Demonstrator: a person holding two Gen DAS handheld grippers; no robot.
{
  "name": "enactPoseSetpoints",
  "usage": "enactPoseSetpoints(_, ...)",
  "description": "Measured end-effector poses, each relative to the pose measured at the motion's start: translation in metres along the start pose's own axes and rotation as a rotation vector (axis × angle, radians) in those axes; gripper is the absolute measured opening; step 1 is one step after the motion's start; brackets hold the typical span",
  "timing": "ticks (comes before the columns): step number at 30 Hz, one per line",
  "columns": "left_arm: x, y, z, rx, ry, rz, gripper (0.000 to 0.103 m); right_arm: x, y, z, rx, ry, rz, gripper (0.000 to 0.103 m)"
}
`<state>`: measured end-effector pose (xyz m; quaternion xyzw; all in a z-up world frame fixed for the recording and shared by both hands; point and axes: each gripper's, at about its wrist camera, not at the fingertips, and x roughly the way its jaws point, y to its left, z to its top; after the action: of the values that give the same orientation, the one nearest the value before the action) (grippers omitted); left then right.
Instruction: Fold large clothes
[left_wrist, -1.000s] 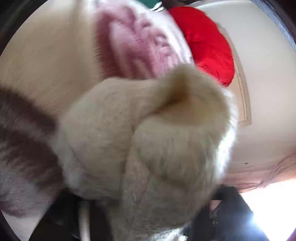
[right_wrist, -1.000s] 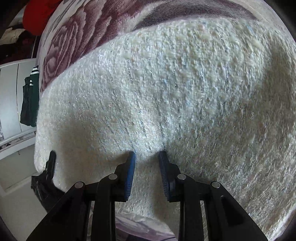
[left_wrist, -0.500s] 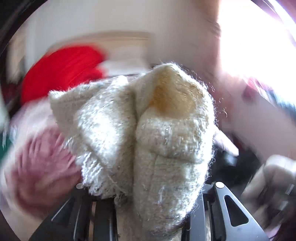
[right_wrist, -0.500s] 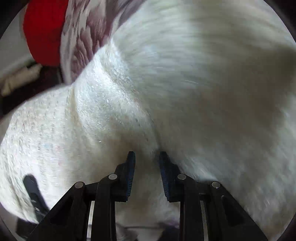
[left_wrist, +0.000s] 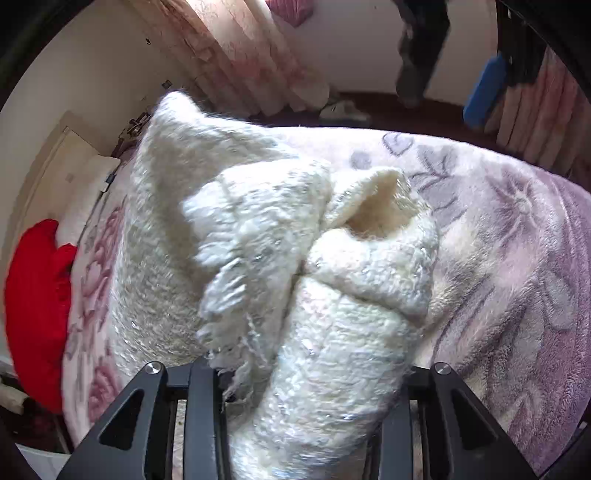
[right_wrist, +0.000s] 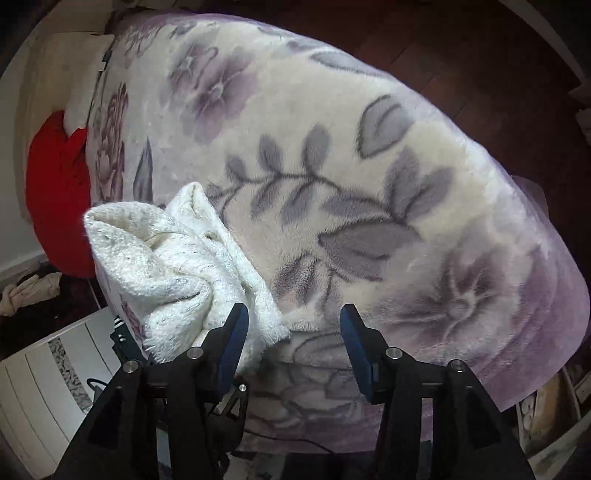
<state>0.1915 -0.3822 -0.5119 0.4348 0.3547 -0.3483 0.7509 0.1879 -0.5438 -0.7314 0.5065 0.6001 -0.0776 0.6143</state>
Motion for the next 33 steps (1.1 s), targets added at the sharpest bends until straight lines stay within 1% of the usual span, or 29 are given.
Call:
enactPoseSetpoints(1, -0.003, -0.006, -0.005, 0.005, 0.007, 0.013, 0.039, -0.009, 0.003, 0.000, -0.019, -0.013, 0.012, 0.059)
enactPoseSetpoints(2, -0.011, -0.005, -0.002, 0.009, 0.012, 0.012, 0.044, -0.013, 0.006, 0.005, -0.039, -0.017, 0.027, 0.065)
enactPoseSetpoints(3, -0.018, -0.004, 0.000, 0.013, 0.022, -0.009, 0.057, -0.019, 0.009, 0.006, -0.062, -0.016, 0.039, 0.071)
enactPoseSetpoints(4, -0.020, -0.001, -0.006, 0.013, 0.026, -0.037, 0.078, -0.022, 0.015, 0.006, -0.087, -0.016, 0.051, 0.073)
enactPoseSetpoints(5, -0.028, -0.002, -0.008, 0.020, 0.026, -0.066, 0.083, -0.018, 0.029, 0.000, -0.110, -0.014, 0.062, 0.075)
enactPoseSetpoints(6, -0.033, -0.003, -0.016, 0.025, 0.026, -0.084, 0.085, -0.016, 0.040, -0.001, -0.134, -0.007, 0.066, 0.079)
enactPoseSetpoints(7, -0.039, -0.006, -0.016, 0.027, 0.024, -0.100, 0.085, -0.018, 0.048, -0.001, -0.158, 0.002, 0.070, 0.081)
enactPoseSetpoints(8, -0.040, -0.016, -0.016, 0.031, 0.020, -0.119, 0.085, -0.015, 0.057, -0.001, -0.181, 0.008, 0.074, 0.087)
enactPoseSetpoints(9, -0.048, -0.017, -0.017, 0.029, 0.025, -0.151, 0.085, -0.013, 0.064, -0.003, -0.197, 0.005, 0.078, 0.089)
enactPoseSetpoints(11, -0.050, -0.029, -0.021, 0.012, 0.043, -0.183, 0.085, -0.012, 0.074, -0.004, -0.219, 0.004, 0.096, 0.089)
enactPoseSetpoints(12, -0.058, -0.028, -0.025, -0.014, 0.048, -0.209, 0.085, -0.012, 0.080, -0.004, -0.234, 0.001, 0.110, 0.089)
enactPoseSetpoints(14, -0.060, -0.011, -0.041, -0.083, 0.072, -0.238, 0.085, -0.010, 0.094, -0.004, -0.276, 0.003, 0.140, 0.090)
enactPoseSetpoints(15, -0.058, -0.002, -0.046, -0.127, 0.092, -0.255, 0.085, -0.005, 0.102, -0.003, -0.311, 0.017, 0.150, 0.095)
enactPoseSetpoints(17, -0.054, 0.015, -0.059, -0.216, 0.129, -0.275, 0.085, 0.013, 0.117, 0.002, -0.393, 0.028, 0.144, 0.099)
enactPoseSetpoints(18, -0.050, 0.025, -0.069, -0.255, 0.149, -0.281, 0.085, 0.028, 0.123, 0.007, -0.428, 0.035, 0.124, 0.099)
enactPoseSetpoints(19, -0.048, 0.038, -0.077, -0.309, 0.167, -0.295, 0.085, 0.043, 0.128, 0.013, -0.438, 0.045, 0.093, 0.099)
enactPoseSetpoints(20, -0.046, 0.052, -0.084, -0.368, 0.179, -0.297, 0.085, 0.060, 0.133, 0.019, -0.442, 0.081, 0.101, 0.099)
enactPoseSetpoints(21, -0.043, 0.067, -0.092, -0.428, 0.187, -0.306, 0.085, 0.073, 0.138, 0.024, -0.446, 0.101, 0.136, 0.095)
enactPoseSetpoints(22, -0.042, 0.082, -0.100, -0.483, 0.180, -0.331, 0.085, 0.081, 0.142, 0.030, -0.449, 0.075, 0.175, 0.085)
enactPoseSetpoints(23, -0.039, 0.097, -0.108, -0.550, 0.174, -0.358, 0.085, 0.085, 0.146, 0.035, -0.453, 0.042, 0.200, 0.032)
enactPoseSetpoints(24, -0.032, 0.112, -0.116, -0.624, 0.181, -0.373, 0.085, 0.091, 0.148, 0.043, -0.430, 0.011, 0.161, 0.023)
enactPoseSetpoints(25, -0.027, 0.125, -0.121, -0.680, 0.182, -0.386, 0.085, 0.099, 0.144, 0.053, -0.379, -0.013, 0.113, 0.023)
enactPoseSetpoints(27, -0.018, 0.151, -0.130, -0.802, 0.165, -0.394, 0.085, 0.119, 0.127, 0.071, -0.272, -0.019, 0.048, 0.023)
enactPoseSetpoints(28, -0.014, 0.160, -0.132, -0.842, 0.161, -0.389, 0.085, 0.129, 0.122, 0.076, -0.255, -0.010, 0.009, 0.023)
enactPoseSetpoints(29, -0.009, 0.168, -0.132, -0.877, 0.150, -0.397, 0.085, 0.133, 0.122, 0.079, -0.272, -0.010, -0.019, 0.023)
enactPoseSetpoints(30, -0.002, 0.177, -0.132, -0.924, 0.143, -0.398, 0.085, 0.133, 0.125, 0.078, -0.297, -0.016, -0.035, 0.026)
enactPoseSetpoints(31, 0.003, 0.182, -0.129, -0.947, 0.149, -0.384, 0.085, 0.128, 0.127, 0.077, -0.310, -0.027, -0.047, 0.032)
enactPoseSetpoints(32, 0.008, 0.185, -0.126, -0.959, 0.148, -0.380, 0.085, 0.118, 0.129, 0.075, -0.312, -0.039, -0.056, 0.045)
enactPoseSetpoints(33, 0.017, 0.188, -0.121, -0.967, 0.156, -0.373, 0.085, 0.104, 0.129, 0.070, -0.310, -0.063, -0.057, 0.047)
